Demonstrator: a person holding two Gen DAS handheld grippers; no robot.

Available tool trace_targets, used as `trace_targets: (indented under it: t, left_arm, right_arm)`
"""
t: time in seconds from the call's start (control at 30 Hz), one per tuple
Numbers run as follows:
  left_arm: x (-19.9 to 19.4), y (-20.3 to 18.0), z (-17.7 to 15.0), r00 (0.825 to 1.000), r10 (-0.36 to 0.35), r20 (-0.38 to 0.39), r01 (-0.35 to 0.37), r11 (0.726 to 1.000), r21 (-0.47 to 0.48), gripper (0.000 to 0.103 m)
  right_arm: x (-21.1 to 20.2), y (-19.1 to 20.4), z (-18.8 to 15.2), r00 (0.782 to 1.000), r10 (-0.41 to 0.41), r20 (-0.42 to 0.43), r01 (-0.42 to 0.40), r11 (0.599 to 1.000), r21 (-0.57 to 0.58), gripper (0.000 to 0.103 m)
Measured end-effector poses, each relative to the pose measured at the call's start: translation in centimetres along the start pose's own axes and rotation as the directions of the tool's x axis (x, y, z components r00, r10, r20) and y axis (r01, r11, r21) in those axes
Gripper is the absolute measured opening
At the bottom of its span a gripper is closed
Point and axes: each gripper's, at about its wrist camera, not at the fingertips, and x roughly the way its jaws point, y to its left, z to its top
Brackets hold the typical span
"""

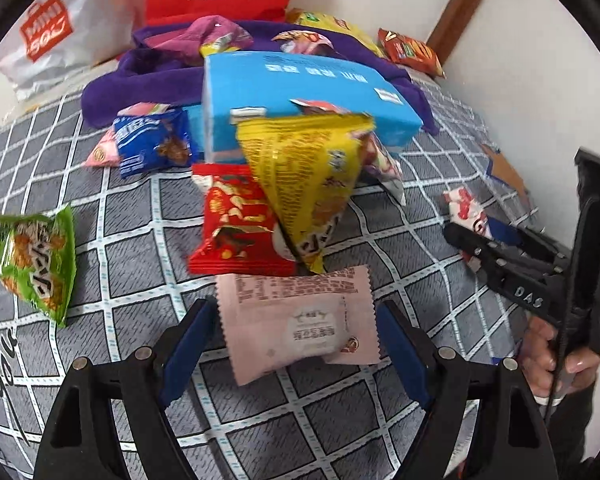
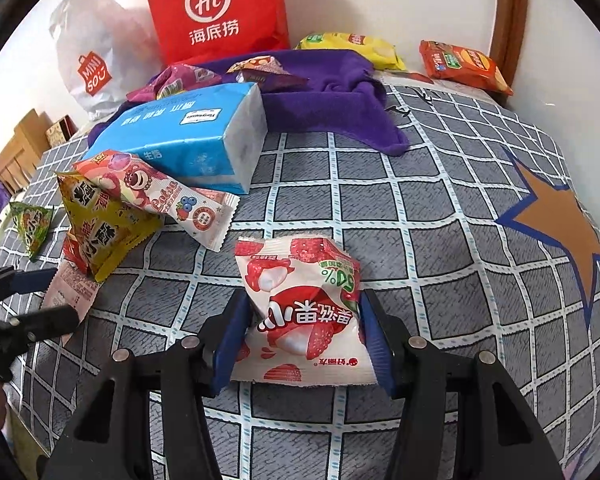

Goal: Organize snacks
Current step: 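Grasp the white strawberry-print bag with the right tool while the left grasps the pale pink pastry packet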

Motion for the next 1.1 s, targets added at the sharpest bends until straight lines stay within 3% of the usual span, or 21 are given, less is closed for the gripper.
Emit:
trace_targets:
  t: [0.4,0.5,0.63,0.77,1.1]
  left_arm:
    - [0.7,-2.5,-0.7,0.99,0.139,0.037,-0.142,0.984,0.107,0.082]
    - [0.5,-2.7,-0.8,0.987,0.157,0.046,-0.161,0.979,0.124,0.075]
    - [0.0,-2.3,-0.6,0.988,0.144,0.052,-0.148,0.984,0.102,0.057]
    - [-0.3,-1.7,-0.7,0.992,0.116,0.048,-0.119,0.99,0.078,0.052]
    - [-2.0,0.1,-1.4,0.995,0.078,0.056,-0.08,0.996,0.033,0.051]
  right_arm:
    - [-0.2,-0.2,-0.1,1.0,0.013,0.008,-0.013,1.0,0.002,0.055]
    - [-0.4,-0.3,-0.3,1.0,0.016,0.004,-0.016,1.0,0.004,0.055]
    - [-0.7,-0.3,-0.3,1.0,0.013,-0.004,-0.012,1.0,0.006,0.054]
    - [-1.0,-0.6,-0.2,1.0,0.015,-0.012,-0.015,1.0,0.021,0.054]
    - [-2.5,0.6,0.5,1.0,0.014,0.01,-0.014,1.0,0.004,0.054]
